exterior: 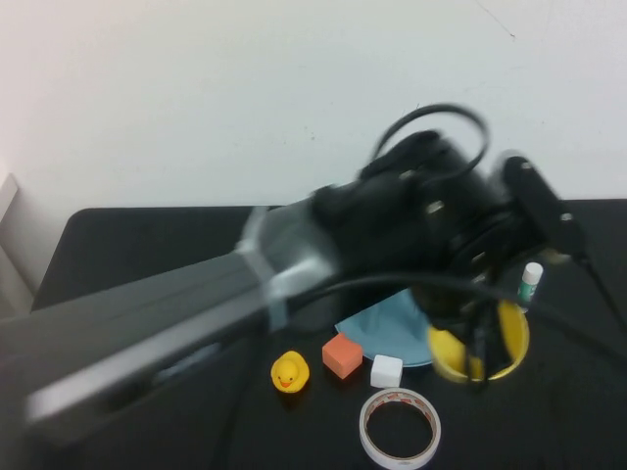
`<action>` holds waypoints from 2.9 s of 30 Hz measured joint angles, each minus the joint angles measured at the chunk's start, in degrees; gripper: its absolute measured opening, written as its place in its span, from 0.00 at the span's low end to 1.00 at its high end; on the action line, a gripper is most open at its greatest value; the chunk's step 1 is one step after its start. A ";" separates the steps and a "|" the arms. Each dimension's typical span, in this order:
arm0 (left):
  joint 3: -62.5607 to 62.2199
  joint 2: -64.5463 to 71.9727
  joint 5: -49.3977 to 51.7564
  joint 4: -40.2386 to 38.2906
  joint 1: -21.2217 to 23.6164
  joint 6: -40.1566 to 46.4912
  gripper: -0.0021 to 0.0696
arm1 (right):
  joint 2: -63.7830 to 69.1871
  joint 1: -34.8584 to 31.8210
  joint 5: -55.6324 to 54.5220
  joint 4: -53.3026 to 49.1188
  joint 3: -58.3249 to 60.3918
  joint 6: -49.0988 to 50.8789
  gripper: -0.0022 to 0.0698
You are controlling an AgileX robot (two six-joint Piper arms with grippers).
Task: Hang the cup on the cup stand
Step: Adjust the cup with two arms
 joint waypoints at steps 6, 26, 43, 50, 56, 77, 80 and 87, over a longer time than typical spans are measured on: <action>21.44 -13.67 -13.70 10.12 0.00 -11.23 0.04 | 0.00 0.00 0.00 0.23 0.00 0.00 0.03; 58.33 -38.47 -18.78 84.61 0.18 -89.63 0.04 | 6.78 0.00 4.72 18.77 -0.15 -5.83 0.03; 58.34 -38.88 -14.62 84.98 0.18 -90.95 0.04 | 57.83 0.00 30.82 38.46 -21.70 -47.72 0.03; 58.34 -38.88 -14.52 84.98 0.18 -89.43 0.04 | 67.77 0.00 39.13 38.97 -25.92 -45.29 0.03; 58.34 -38.18 -15.16 84.98 0.18 -60.56 0.04 | 70.72 0.00 40.46 38.97 -28.54 -42.22 0.03; 58.34 -36.21 -19.27 85.24 0.18 -26.98 0.04 | 89.44 11.93 40.16 38.97 -43.45 -13.56 0.98; 58.34 -36.21 -16.10 85.24 0.18 -32.37 0.04 | 92.62 11.93 39.48 38.97 -46.05 -13.20 0.99; 58.34 -36.21 -12.85 85.24 0.18 -49.44 0.04 | 95.21 11.95 37.40 39.36 -48.42 -18.25 0.99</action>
